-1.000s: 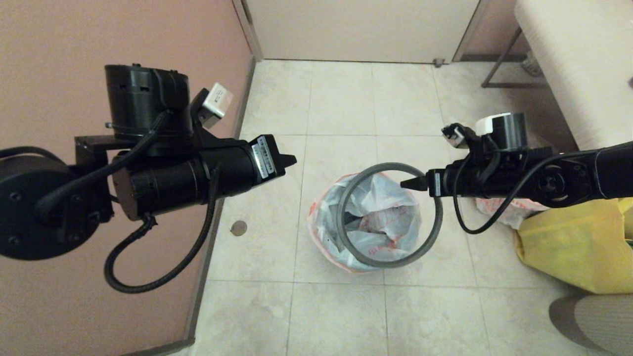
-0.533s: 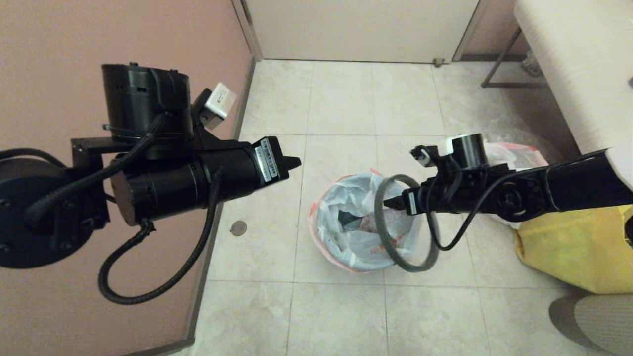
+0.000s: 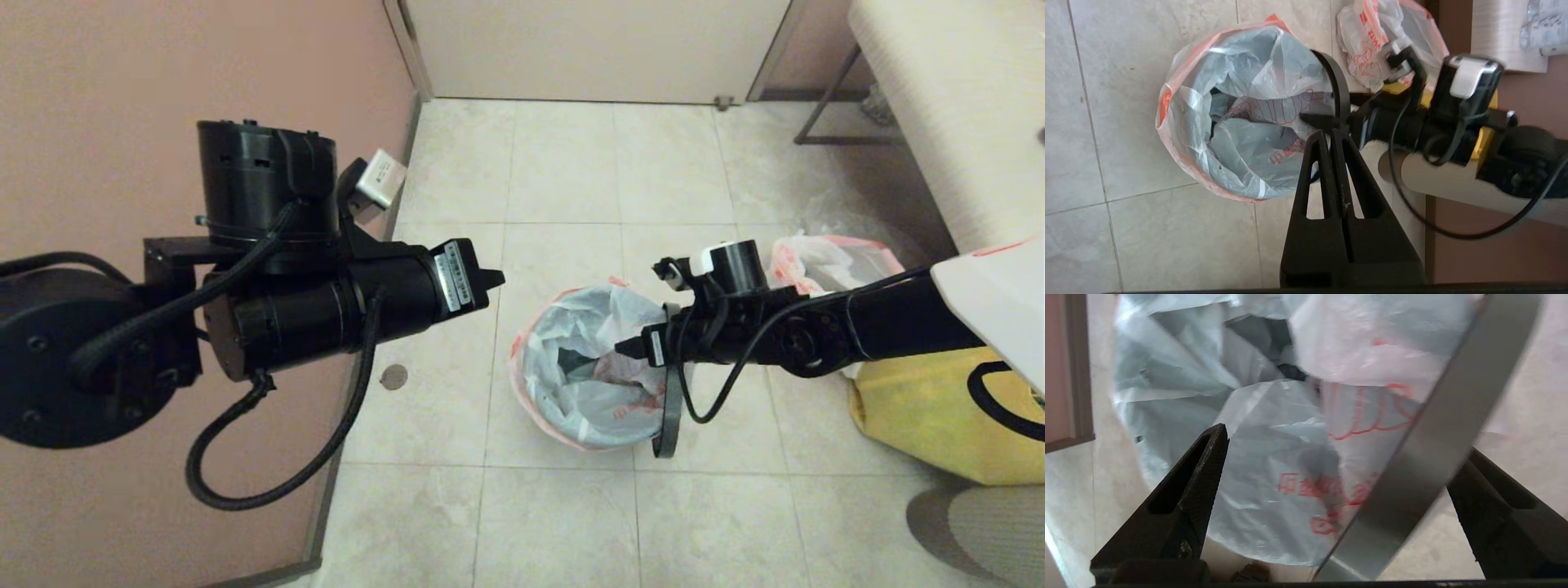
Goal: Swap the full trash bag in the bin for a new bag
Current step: Place the trash can ring on the trash can
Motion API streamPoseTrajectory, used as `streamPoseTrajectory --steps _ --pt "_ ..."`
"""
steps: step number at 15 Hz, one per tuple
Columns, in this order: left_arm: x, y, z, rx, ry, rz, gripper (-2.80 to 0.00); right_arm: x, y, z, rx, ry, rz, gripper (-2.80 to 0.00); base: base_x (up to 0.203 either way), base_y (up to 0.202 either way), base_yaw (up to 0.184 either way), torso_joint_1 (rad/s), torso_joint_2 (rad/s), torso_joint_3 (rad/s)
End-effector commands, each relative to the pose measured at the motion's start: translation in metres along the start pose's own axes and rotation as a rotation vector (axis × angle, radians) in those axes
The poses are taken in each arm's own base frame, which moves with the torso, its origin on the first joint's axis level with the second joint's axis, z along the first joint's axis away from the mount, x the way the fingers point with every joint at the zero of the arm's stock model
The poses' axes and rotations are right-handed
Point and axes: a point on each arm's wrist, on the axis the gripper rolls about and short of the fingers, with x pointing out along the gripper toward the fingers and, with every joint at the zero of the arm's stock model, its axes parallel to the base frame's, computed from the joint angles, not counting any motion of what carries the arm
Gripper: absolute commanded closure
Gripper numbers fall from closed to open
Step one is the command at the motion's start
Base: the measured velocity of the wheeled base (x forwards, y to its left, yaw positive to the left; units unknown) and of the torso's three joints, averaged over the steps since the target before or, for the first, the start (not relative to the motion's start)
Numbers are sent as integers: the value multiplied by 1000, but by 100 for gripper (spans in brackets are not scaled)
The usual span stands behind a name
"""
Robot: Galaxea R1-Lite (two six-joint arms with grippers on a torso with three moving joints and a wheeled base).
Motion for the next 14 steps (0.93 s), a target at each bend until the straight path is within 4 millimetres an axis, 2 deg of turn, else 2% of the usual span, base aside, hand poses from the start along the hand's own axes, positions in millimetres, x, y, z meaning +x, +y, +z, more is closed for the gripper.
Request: streamPoseTrajectory --steps 1,5,7,8,11,14 --pt "1 0 -1 -3 3 1 0 -3 -2 3 0 -11 -6 -280 0 0 0 0 0 0" --pt "6 2 -4 -1 17 10 0 -37 -6 12 28 -44 -2 -280 0 0 0 0 0 0" --pt "8 1 -5 0 22 7 0 -44 -5 4 49 0 105 -280 0 0 0 0 0 0" --pt "8 1 -6 0 23 8 0 -40 -5 -5 49 54 150 -280 0 0 0 0 0 0" --pt "7 2 -5 -1 19 9 0 -5 -7 -34 -28 232 155 -280 0 0 0 0 0 0" --pt "5 2 -2 -2 10 10 0 -4 -5 -30 -2 225 149 -280 0 0 0 0 0 0"
